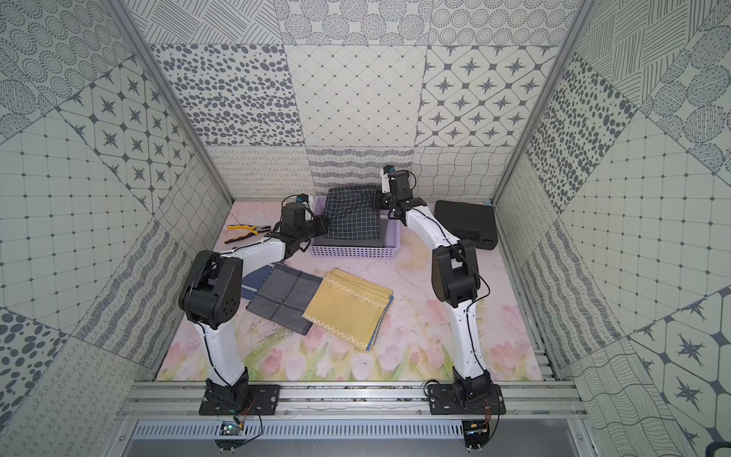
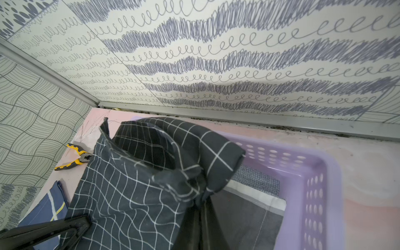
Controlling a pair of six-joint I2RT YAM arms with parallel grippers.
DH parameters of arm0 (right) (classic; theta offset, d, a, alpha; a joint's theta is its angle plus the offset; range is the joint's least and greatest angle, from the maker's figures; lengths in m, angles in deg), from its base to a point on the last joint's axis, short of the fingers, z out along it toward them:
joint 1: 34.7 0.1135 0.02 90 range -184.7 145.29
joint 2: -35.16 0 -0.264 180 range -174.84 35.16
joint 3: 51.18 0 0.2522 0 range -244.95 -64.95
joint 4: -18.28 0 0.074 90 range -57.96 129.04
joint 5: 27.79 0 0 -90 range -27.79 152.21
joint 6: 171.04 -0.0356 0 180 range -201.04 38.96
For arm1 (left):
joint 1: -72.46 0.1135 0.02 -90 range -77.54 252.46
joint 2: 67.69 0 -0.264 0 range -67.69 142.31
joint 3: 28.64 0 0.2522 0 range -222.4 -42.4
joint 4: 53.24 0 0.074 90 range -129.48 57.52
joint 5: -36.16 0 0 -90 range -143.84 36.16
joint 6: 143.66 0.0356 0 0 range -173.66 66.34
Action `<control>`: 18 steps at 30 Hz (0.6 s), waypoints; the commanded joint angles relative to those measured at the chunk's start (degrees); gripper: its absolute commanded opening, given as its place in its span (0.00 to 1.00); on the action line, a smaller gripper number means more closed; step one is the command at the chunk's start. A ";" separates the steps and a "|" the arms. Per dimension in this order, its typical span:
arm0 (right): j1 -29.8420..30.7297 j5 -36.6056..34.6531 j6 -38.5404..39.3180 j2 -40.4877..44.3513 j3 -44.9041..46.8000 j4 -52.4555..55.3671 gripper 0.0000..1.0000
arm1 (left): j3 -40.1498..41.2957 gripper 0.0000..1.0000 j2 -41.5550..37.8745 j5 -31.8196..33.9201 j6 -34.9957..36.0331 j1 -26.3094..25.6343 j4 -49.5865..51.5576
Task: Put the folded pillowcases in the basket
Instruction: Place the pillowcase in the basket.
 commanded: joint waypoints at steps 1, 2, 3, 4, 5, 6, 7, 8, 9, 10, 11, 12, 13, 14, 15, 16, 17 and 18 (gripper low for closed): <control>-0.54 0.30 -0.69 -0.93 -1.98 -1.84 0.00 | -1.11 0.00 1.88 -1.57 0.59 0.92 -2.01; -0.55 0.41 -0.67 -0.98 -1.61 -1.88 0.00 | -1.07 0.00 2.08 -1.67 0.43 0.90 -2.10; -0.55 0.40 -0.58 -0.94 -1.25 -1.91 0.00 | -1.09 0.00 2.30 -1.90 0.28 0.96 -2.17; -0.61 0.40 -0.52 -0.92 -1.04 -1.93 0.00 | -1.01 0.00 2.43 -2.05 0.19 0.96 -2.25; -0.63 0.44 -0.57 -0.87 -0.71 -1.91 0.00 | -1.00 0.00 2.64 -2.20 0.08 0.94 -2.27; -0.67 0.48 -0.64 -0.88 -0.51 -1.90 0.00 | -0.86 0.00 2.70 -2.32 -0.01 0.91 -2.27; -0.72 0.58 -0.66 -0.83 -0.32 -1.84 0.00 | -0.83 0.00 2.70 -2.39 -0.10 0.88 -2.29; -0.72 0.61 -0.65 -0.76 -0.23 -1.85 0.00 | -0.73 0.00 2.71 -2.45 -0.16 0.96 -2.27; -0.72 0.69 -0.66 -0.74 -0.11 -1.88 0.00 | -0.65 0.00 2.71 -2.46 -0.21 0.97 -2.28; -0.72 0.78 -0.76 -0.62 0.12 -1.86 0.00 | -0.52 0.00 2.62 -2.54 -0.27 0.93 -2.27; -0.72 0.82 -0.74 -0.53 0.28 -1.87 0.00 | -0.49 0.00 2.54 -2.61 -0.30 0.95 -2.27; -0.72 0.82 -0.74 -0.42 0.36 -1.88 0.00 | -0.40 0.00 2.37 -2.71 -0.34 0.89 -2.27; -0.72 0.95 -0.82 -0.24 0.62 -1.86 0.00 | -0.40 0.00 2.28 -2.77 -0.38 0.82 -2.18; -0.74 0.91 -0.84 -0.04 0.82 -1.92 0.00 | -0.53 0.00 2.10 -2.96 -0.47 0.95 -2.03; -0.72 0.93 -0.83 0.14 0.93 -1.85 0.00 | -0.71 0.00 2.00 -3.22 -0.52 0.87 -1.93; -0.80 0.97 -0.91 0.47 1.06 -1.85 0.00 | -0.93 0.07 1.89 -3.52 -0.64 0.91 -1.64; -0.81 0.92 -1.05 0.86 1.27 -1.85 0.14 | -1.15 0.22 1.67 -3.92 -0.78 0.93 -1.29; -0.82 0.93 -1.24 1.37 1.54 -1.84 0.25 | -1.32 0.37 1.20 -4.32 -0.98 0.87 -0.85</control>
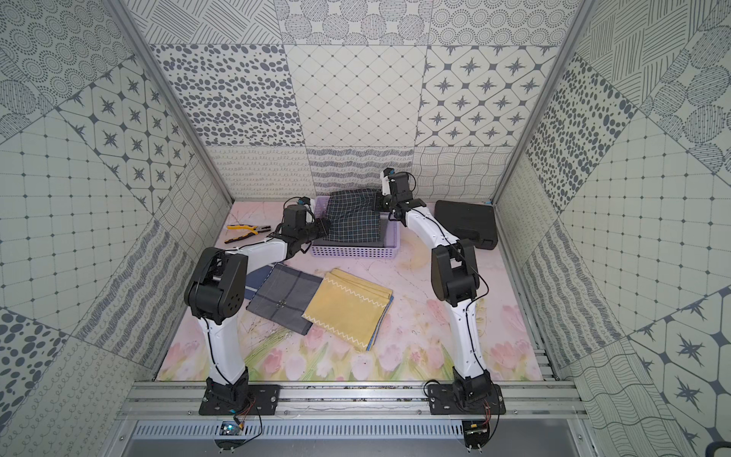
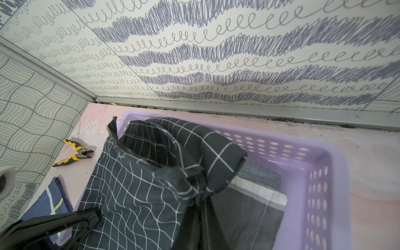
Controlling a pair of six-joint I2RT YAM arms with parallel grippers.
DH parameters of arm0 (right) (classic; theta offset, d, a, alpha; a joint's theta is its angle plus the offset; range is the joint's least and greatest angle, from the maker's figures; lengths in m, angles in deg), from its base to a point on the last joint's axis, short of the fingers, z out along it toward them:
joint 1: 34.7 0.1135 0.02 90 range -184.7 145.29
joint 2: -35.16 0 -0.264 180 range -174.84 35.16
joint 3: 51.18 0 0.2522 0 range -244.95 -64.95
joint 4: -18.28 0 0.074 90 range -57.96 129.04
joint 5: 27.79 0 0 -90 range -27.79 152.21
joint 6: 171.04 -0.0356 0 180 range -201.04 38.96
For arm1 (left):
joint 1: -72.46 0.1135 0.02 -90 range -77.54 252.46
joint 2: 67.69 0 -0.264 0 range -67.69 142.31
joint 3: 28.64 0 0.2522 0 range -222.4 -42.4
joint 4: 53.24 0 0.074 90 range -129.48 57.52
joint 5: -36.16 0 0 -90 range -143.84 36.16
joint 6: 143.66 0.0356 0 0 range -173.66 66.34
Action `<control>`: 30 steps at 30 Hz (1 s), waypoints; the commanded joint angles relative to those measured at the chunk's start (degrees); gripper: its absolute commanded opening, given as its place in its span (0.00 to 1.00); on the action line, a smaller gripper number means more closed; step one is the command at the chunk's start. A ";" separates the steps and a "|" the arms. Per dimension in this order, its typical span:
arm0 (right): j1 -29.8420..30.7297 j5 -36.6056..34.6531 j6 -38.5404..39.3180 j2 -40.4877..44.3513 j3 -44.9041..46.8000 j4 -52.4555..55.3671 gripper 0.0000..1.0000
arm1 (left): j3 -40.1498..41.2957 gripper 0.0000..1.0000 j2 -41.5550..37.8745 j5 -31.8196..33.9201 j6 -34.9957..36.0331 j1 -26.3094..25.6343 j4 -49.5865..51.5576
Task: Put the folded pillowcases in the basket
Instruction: Place the pillowcase in the basket.
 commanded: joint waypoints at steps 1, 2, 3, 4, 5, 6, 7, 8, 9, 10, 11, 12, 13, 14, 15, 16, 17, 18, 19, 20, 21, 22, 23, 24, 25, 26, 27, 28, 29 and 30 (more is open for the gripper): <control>-0.59 -0.01 -0.73 2.54 1.35 -2.15 0.34 | -1.14 0.49 -1.57 -2.63 -0.69 0.32 0.10; -0.59 0.00 -0.89 3.30 1.72 -1.98 0.44 | -1.09 0.64 -2.34 -2.81 -0.95 0.23 0.39; -0.59 -0.27 -0.91 4.23 2.14 -1.76 0.50 | -1.09 0.76 -3.26 -2.59 -1.19 0.37 0.81; -0.60 -0.32 -0.91 5.03 2.72 -1.67 0.51 | -1.06 0.83 -4.12 -2.33 -1.32 0.28 1.45; -0.60 -0.43 -0.94 6.25 3.61 -1.54 0.52 | -1.07 0.92 -5.17 -2.08 -1.33 0.28 2.08; -0.61 -0.54 -0.92 7.54 4.67 -1.55 0.53 | -0.87 0.97 -6.47 -1.88 -1.42 0.32 2.52; -0.62 -0.60 -1.06 8.77 5.83 -1.57 0.53 | -0.63 0.99 -7.57 -1.76 -1.42 0.37 2.90; -0.59 -0.62 -1.28 10.52 7.26 -1.53 0.54 | -0.28 0.99 -8.98 -1.84 -1.42 0.34 3.36; -0.59 -0.71 -1.59 12.21 8.93 -1.53 0.54 | -0.06 0.99 -10.42 -1.94 -1.42 0.31 4.15; -0.59 -0.93 -1.96 13.80 10.58 -1.53 0.55 | 0.48 0.99 -11.75 -2.07 -1.54 0.30 4.79; -0.59 -1.06 -2.19 15.79 12.57 -1.55 0.56 | 1.21 0.99 -13.29 -2.22 -1.73 0.30 5.41; -0.51 -1.45 -2.51 17.95 14.81 -1.58 0.57 | 2.09 0.99 -15.06 -2.49 -1.98 0.31 5.93; -0.50 -1.65 -2.93 19.74 16.94 -1.63 0.58 | 3.08 0.99 -16.52 -2.76 -2.35 0.36 6.45; -0.52 -1.91 -3.49 22.09 19.42 -1.71 0.59 | 4.27 0.99 -18.30 -3.33 -2.60 0.34 7.00; -0.42 -1.93 -4.05 24.40 22.16 -1.87 0.60 | 5.70 0.99 -20.10 -3.94 -2.88 0.28 7.69; -0.34 -2.03 -4.46 26.23 24.56 -2.04 0.60 | 7.02 0.99 -21.55 -4.36 -3.07 0.22 8.17; -0.27 -2.03 -4.91 28.66 27.16 -2.07 0.61 | 8.75 0.99 -23.53 -4.96 -3.17 0.17 8.82; -0.15 -2.10 -5.33 31.02 29.95 -2.06 0.61 | 10.67 0.99 -25.48 -5.46 -3.26 0.03 9.41; -0.13 -2.26 -5.58 33.01 32.38 -2.08 0.62 | 12.37 0.99 -27.31 -5.61 -3.12 -0.18 9.91; 0.09 -2.35 -5.97 35.54 35.07 -1.83 0.62 | 14.49 0.99 -29.48 -5.63 -3.09 -0.45 10.74; 0.27 -2.55 -6.38 38.12 38.01 -1.68 0.62 | 16.61 0.99 -31.62 -5.63 -2.92 -0.54 11.43; 0.45 -2.77 -6.69 40.25 40.55 -1.67 0.62 | 18.44 0.99 -33.53 -5.63 -2.84 -0.80 12.14; 0.78 -3.17 -7.08 42.99 43.70 -1.49 0.63 | 20.36 0.99 -35.64 -5.63 -2.66 -1.04 13.14; 1.17 -3.60 -7.39 45.60 46.83 -1.29 0.63 | 22.27 0.99 -37.82 -5.74 -2.49 -1.24 14.29; 1.50 -4.21 -7.49 47.74 49.24 -0.83 0.63 | 23.81 0.99 -39.56 -5.82 -2.24 -1.63 15.31; 1.97 -4.96 -7.64 49.95 51.85 0.17 0.64 | 25.73 0.99 -41.53 -5.57 -2.13 -2.08 16.27; 2.54 -5.78 -7.98 52.32 54.35 1.05 0.64 | 27.78 0.99 -43.21 -5.56 -1.91 -2.83 16.93; 3.05 -6.31 -8.31 54.29 56.39 1.72 0.64 | 29.40 0.99 -44.98 -5.26 -1.65 -3.42 17.65; 3.70 -6.80 -8.82 56.35 58.93 2.33 0.64 | 31.20 0.99 -46.61 -4.59 -1.51 -4.41 18.44; 4.59 -7.27 -9.51 58.15 61.25 2.80 0.64 | 32.96 0.99 -48.24 -4.08 -1.34 -5.05 19.07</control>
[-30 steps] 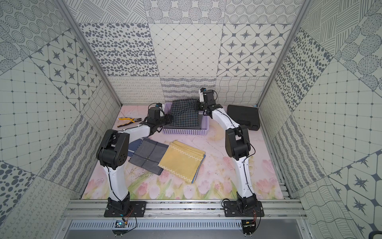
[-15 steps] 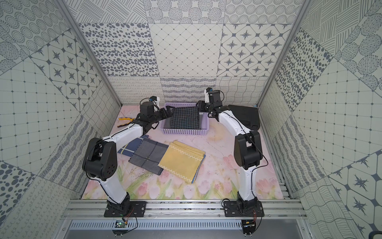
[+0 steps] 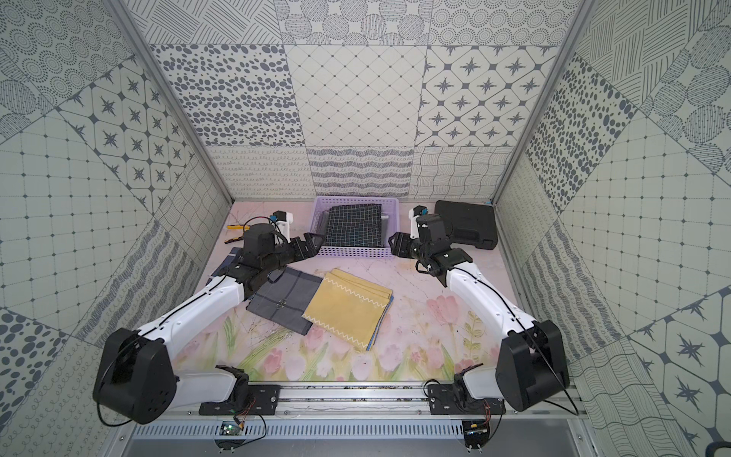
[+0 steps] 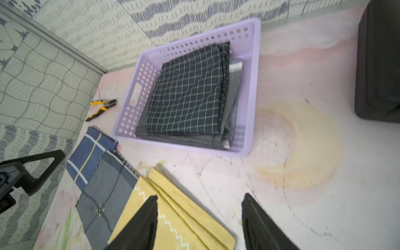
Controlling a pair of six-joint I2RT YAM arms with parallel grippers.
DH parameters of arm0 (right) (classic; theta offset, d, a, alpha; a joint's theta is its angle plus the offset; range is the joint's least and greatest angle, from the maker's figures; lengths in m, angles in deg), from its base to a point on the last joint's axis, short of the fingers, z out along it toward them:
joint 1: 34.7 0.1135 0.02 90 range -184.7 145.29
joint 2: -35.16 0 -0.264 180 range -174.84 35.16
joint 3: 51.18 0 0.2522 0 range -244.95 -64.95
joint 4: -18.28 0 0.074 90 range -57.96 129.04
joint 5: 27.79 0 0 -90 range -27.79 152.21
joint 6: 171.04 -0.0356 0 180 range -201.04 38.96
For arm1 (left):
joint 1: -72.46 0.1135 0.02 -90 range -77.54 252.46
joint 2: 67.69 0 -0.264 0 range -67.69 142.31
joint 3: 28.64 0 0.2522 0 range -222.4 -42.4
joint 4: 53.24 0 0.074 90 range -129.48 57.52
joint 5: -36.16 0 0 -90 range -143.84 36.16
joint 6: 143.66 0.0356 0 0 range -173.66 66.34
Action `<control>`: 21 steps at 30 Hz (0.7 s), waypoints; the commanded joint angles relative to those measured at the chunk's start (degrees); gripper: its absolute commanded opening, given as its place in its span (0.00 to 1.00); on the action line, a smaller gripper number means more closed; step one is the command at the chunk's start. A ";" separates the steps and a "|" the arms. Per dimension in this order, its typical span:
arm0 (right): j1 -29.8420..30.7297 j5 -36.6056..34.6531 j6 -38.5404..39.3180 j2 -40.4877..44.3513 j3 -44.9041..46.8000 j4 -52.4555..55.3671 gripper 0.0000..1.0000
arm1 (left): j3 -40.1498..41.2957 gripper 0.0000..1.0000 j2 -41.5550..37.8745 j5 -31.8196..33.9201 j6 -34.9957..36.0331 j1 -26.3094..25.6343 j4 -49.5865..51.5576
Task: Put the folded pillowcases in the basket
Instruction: Place the pillowcase in the basket, then pick up the pillowcase from the center of the board.
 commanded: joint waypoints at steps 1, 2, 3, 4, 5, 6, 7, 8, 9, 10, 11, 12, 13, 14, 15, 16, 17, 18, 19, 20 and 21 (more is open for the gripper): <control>2.26 -3.05 -2.86 5.53 6.05 1.59 0.64 | 8.01 0.99 -7.62 0.08 1.09 -3.14 7.16; 3.22 -3.32 -3.70 7.00 8.11 1.90 0.64 | 9.69 0.99 -9.02 0.32 1.10 -3.77 7.55; 4.36 -3.75 -4.54 8.30 9.98 2.20 0.65 | 11.06 0.99 -10.26 0.65 1.03 -4.25 8.22; 5.42 -4.42 -5.22 9.21 11.44 2.51 0.65 | 12.20 0.99 -11.05 0.77 0.92 -4.54 8.73; 6.77 -5.03 -6.01 10.08 12.92 2.79 0.65 | 13.41 0.99 -11.95 0.84 0.85 -4.99 9.26; 8.08 -5.59 -6.86 10.75 14.31 2.83 0.65 | 14.52 0.99 -12.78 1.10 0.68 -5.18 9.90; 9.23 -6.04 -7.73 11.09 15.34 2.86 0.65 | 15.38 0.99 -13.28 1.26 0.53 -5.30 10.27; 10.40 -6.28 -8.77 11.35 16.46 2.81 0.65 | 16.45 0.99 -13.76 1.27 0.48 -5.45 10.58; 11.31 -6.54 -9.67 11.47 17.34 2.64 0.65 | 17.16 0.99 -14.13 1.35 0.39 -5.50 10.76; 12.53 -7.03 -11.02 11.41 18.48 2.21 0.65 | 17.84 0.99 -14.34 1.38 0.31 -5.54 10.86; 13.52 -7.22 -12.28 11.20 19.61 1.42 0.65 | 18.39 0.99 -14.45 1.17 0.30 -5.60 10.89; 14.27 -7.35 -13.35 10.84 20.46 0.69 0.65 | 18.77 0.99 -14.25 1.06 0.30 -5.61 10.98; 15.04 -7.16 -14.31 10.20 21.38 -0.23 0.65 | 19.13 0.99 -14.16 1.08 0.33 -5.73 11.07; 15.63 -7.28 -15.20 9.39 22.09 -0.64 0.65 | 19.52 0.99 -14.21 1.14 0.39 -5.96 10.97; 15.88 -6.94 -15.92 8.66 22.50 -0.77 0.65 | 19.88 0.99 -14.33 1.38 0.36 -6.19 10.99; 16.21 -6.63 -16.74 7.69 22.96 -1.07 0.65 | 20.48 0.99 -14.60 1.72 0.14 -6.26 10.69; 16.51 -6.29 -17.31 6.71 23.40 -1.64 0.65 | 21.37 0.99 -15.23 1.92 -0.11 -6.49 9.95; 16.76 -6.06 -17.90 5.91 23.71 -1.97 0.65 | 22.17 0.99 -15.78 2.09 -0.41 -6.60 9.22; 17.18 -5.99 -18.53 5.03 23.98 -2.26 0.65 | 23.11 0.99 -16.56 2.21 -0.94 -6.62 8.29; 17.52 -5.78 -19.13 4.34 24.29 -2.73 0.65 | 23.86 0.99 -17.21 2.22 -1.42 -6.70 7.71; 17.86 -5.61 -19.71 3.74 24.50 -3.19 0.65 | 24.45 0.99 -17.82 2.24 -1.73 -6.78 7.44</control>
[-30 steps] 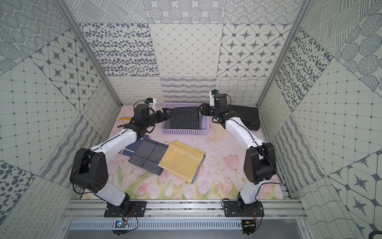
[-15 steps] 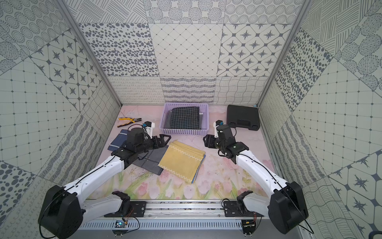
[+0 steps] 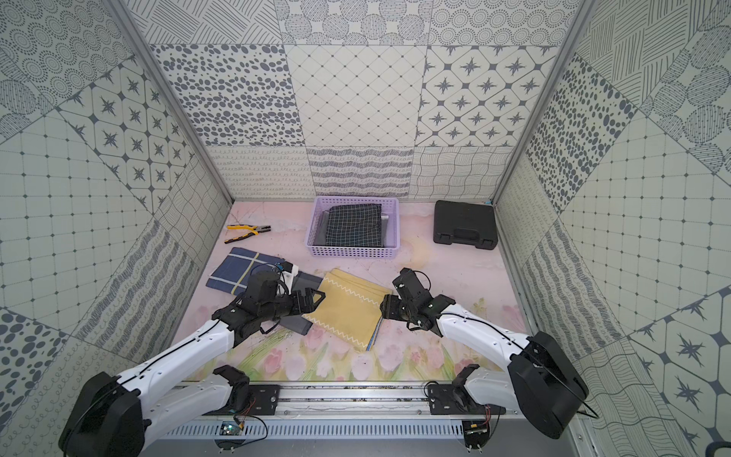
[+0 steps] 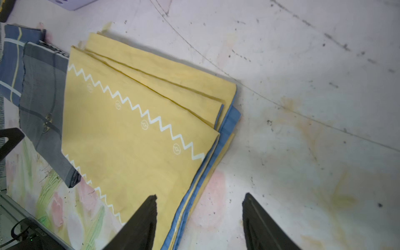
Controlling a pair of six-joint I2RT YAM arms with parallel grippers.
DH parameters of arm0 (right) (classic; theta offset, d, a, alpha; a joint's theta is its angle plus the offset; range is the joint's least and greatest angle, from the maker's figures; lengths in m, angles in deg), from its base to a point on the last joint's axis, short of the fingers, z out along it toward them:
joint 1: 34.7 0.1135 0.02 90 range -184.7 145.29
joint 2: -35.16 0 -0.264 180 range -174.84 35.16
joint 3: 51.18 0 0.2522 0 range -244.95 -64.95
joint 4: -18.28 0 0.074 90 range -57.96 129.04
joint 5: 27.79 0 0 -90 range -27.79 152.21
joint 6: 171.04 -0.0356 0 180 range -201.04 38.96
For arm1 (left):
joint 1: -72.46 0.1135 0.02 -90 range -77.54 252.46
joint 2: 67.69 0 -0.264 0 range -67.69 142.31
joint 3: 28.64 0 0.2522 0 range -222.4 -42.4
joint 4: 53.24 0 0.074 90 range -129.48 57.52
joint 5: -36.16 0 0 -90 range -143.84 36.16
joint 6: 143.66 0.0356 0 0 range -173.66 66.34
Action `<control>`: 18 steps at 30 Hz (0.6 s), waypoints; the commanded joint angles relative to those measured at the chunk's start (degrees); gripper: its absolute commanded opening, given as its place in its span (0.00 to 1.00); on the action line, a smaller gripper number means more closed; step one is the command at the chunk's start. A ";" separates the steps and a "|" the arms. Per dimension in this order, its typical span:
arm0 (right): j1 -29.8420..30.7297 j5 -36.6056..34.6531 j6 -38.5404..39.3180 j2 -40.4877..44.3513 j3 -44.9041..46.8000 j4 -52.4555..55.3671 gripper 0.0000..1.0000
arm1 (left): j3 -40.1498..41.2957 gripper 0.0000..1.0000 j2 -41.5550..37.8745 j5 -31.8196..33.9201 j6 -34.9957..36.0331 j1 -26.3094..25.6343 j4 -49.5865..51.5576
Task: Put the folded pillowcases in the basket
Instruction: Pick up the pillowcase from the center of the board.
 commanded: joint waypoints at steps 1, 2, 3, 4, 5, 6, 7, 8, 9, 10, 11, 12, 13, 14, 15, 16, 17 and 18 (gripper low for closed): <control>1.16 0.23 -4.06 -1.85 1.23 -4.20 0.65 | 2.89 0.99 -2.63 1.46 -1.76 -0.44 -1.67; 1.44 0.46 -4.70 -2.41 1.57 -5.00 0.65 | 3.23 0.99 -3.12 1.56 -1.90 -0.48 -1.59; 1.62 0.67 -5.26 -2.81 1.83 -5.65 0.65 | 3.44 0.99 -3.49 1.65 -2.01 -0.48 -1.57; 1.95 0.90 -5.63 -3.38 2.06 -6.57 0.64 | 3.65 0.99 -3.85 1.69 -2.13 -0.48 -1.49; 2.10 1.16 -5.92 -4.08 2.24 -7.26 0.63 | 3.83 0.99 -4.18 1.73 -2.18 -0.48 -1.46; 2.33 1.35 -6.08 -4.59 2.24 -7.80 0.62 | 3.90 0.99 -4.36 1.82 -2.26 -0.53 -1.34; 2.53 1.50 -6.26 -5.39 2.17 -8.22 0.62 | 3.99 0.99 -4.58 1.87 -2.26 -0.49 -1.37; 2.74 1.62 -6.36 -6.10 2.02 -8.72 0.61 | 4.17 0.99 -4.76 1.99 -2.27 -0.57 -1.48; 2.81 1.77 -6.52 -6.67 1.92 -9.13 0.60 | 4.27 0.99 -4.85 1.94 -2.27 -0.55 -1.49; 2.97 1.94 -6.76 -7.45 1.82 -9.65 0.60 | 4.25 0.99 -4.89 2.02 -2.19 -0.51 -1.50; 3.04 2.16 -6.93 -8.03 1.74 -10.13 0.59 | 4.36 0.99 -4.88 2.10 -2.22 -0.56 -1.47; 3.16 2.34 -7.14 -8.63 1.64 -10.75 0.59 | 4.45 0.99 -4.85 2.10 -2.27 -0.57 -1.50; 3.21 2.42 -7.46 -9.24 1.56 -11.24 0.58 | 4.52 0.99 -4.90 2.08 -2.34 -0.55 -1.59; 3.30 2.64 -7.66 -9.81 1.46 -11.62 0.58 | 4.62 0.99 -4.86 1.99 -2.40 -0.56 -1.71; 3.31 2.74 -7.80 -10.28 1.37 -11.94 0.57 | 4.68 0.99 -4.88 1.97 -2.45 -0.55 -1.92; 3.30 2.78 -7.85 -10.73 1.21 -12.28 0.57 | 4.88 0.99 -4.95 1.87 -2.55 -0.54 -2.15; 3.36 2.78 -7.99 -11.29 1.03 -12.51 0.56 | 4.96 0.99 -4.99 1.87 -2.66 -0.56 -2.24; 3.40 2.79 -8.03 -11.71 0.89 -12.76 0.55 | 5.02 0.99 -4.96 1.84 -2.70 -0.68 -2.30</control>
